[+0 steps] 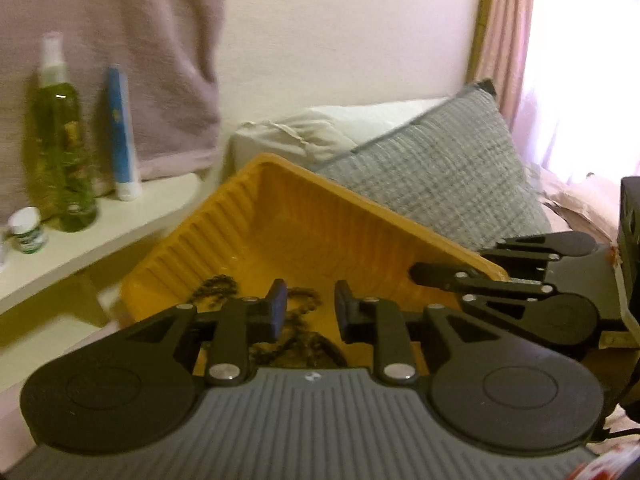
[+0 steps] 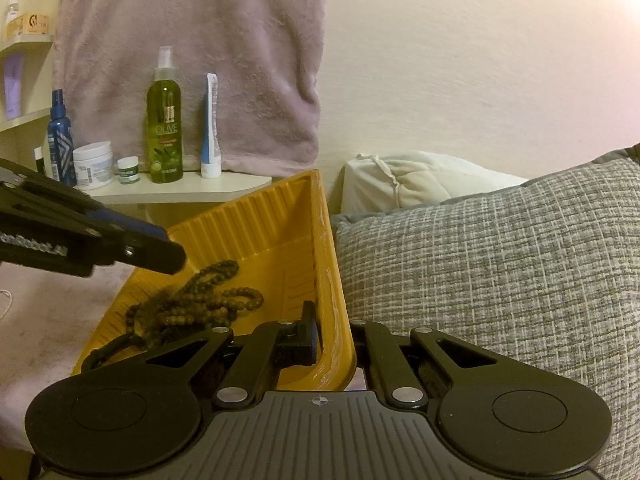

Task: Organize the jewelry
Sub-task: 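Carry the brown bead strand into the orange tray and open the left tool, then move the left tool over the pearl necklace and close on it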

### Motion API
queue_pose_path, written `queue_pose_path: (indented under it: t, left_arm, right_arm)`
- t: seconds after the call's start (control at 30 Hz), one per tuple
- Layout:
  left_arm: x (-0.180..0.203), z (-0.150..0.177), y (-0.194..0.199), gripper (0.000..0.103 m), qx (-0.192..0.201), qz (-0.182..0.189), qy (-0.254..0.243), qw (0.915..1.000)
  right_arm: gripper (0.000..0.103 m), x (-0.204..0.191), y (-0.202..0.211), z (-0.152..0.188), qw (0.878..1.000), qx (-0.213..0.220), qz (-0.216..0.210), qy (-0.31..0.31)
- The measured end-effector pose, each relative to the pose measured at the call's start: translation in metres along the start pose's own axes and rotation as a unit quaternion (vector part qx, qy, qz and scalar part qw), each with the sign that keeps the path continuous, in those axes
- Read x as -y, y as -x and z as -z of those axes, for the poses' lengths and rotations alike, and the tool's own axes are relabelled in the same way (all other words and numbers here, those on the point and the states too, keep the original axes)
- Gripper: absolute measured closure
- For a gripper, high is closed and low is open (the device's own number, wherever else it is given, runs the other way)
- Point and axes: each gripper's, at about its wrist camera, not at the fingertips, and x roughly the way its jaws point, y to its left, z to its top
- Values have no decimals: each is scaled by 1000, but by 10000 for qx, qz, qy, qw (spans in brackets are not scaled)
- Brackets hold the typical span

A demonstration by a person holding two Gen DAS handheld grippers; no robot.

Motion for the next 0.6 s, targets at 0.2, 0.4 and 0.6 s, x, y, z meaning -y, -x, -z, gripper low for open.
queue_pose_path:
  t: [0.2,0.4,0.6]
  left_arm:
    - [-40,12,39,76,143,-865,473,9950]
    - [-84,44,98,74,246,-2050,979,9736]
    - [-127,83,161,74,176,-3113,1419,9395]
  right_arm:
    - [98,1,0,1,10000,-7,17,-15]
    - [98,1,0,2,10000,-11,31,-11]
    - [98,1,0,2,10000,-17,48,-3]
